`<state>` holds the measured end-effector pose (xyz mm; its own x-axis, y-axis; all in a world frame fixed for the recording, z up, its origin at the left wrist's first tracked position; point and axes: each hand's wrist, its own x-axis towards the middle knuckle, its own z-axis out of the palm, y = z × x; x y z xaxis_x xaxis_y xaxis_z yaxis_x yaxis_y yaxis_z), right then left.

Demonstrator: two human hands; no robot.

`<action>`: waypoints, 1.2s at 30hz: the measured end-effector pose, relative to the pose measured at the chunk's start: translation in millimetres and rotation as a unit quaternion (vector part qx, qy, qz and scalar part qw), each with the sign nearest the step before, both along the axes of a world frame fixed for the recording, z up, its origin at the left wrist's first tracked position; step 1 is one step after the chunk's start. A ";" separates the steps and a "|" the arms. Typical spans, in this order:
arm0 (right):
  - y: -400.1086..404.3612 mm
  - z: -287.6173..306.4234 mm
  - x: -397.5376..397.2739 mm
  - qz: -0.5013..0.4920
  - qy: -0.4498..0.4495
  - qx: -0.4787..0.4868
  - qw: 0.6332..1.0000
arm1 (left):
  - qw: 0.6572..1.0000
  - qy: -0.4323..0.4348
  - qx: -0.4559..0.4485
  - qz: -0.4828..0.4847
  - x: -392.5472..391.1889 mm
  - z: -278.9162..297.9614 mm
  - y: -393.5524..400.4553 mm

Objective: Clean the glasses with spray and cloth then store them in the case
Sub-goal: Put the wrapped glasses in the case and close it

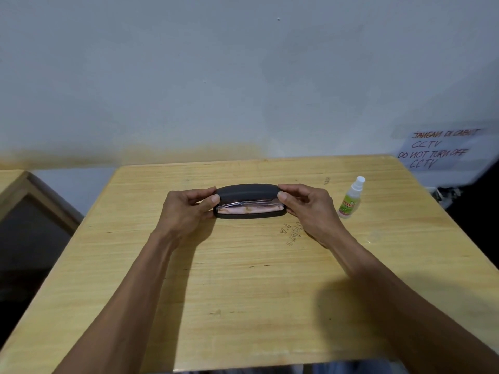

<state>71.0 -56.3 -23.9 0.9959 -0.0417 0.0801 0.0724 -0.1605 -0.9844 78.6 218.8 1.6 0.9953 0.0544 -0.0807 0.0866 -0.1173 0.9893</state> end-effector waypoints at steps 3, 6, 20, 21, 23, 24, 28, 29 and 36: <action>2.1 0.4 -2.3 -0.002 -0.002 -0.006 1.000 | 1.000 0.002 0.014 0.001 -1.8 -0.2 -0.6; 2.1 -1.5 -3.5 -0.008 -0.007 -0.037 0.999 | 0.999 -0.012 0.031 0.006 -7.1 0.5 -3.7; -1.6 -4.3 -15.8 0.004 -0.002 -0.107 0.994 | 0.986 -0.064 0.151 0.017 -25.1 -3.5 -6.5; -0.7 -3.5 -16.3 -0.001 0.000 -0.113 0.994 | 0.986 -0.063 0.151 0.017 -27.3 -2.1 -7.6; 2.1 -1.4 -18.9 -0.006 0.006 -0.129 0.992 | 0.985 -0.067 0.157 0.017 -30.7 -1.7 -11.1; 4.7 -0.3 -21.1 -0.008 0.003 -0.143 0.990 | 0.981 -0.076 0.175 0.021 -32.4 -2.0 -14.6; 17.8 -4.3 -24.2 -0.038 -0.026 -0.216 0.975 | 0.962 -0.104 0.244 0.065 -35.0 -6.8 -26.0; 19.9 -7.1 -24.2 -0.048 -0.038 -0.226 0.972 | 0.954 -0.105 0.271 0.076 -34.5 -8.3 -27.1; 24.4 -10.7 -24.2 -0.090 -0.108 -0.270 0.953 | 0.940 -0.119 0.306 0.095 -30.6 -12.9 -31.8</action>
<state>46.8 -31.9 -34.6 0.9345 -0.1056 0.3400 0.1867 -0.6677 -0.7206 48.0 187.0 -11.3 0.9488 0.1970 0.2470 -0.0510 -0.6761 0.7351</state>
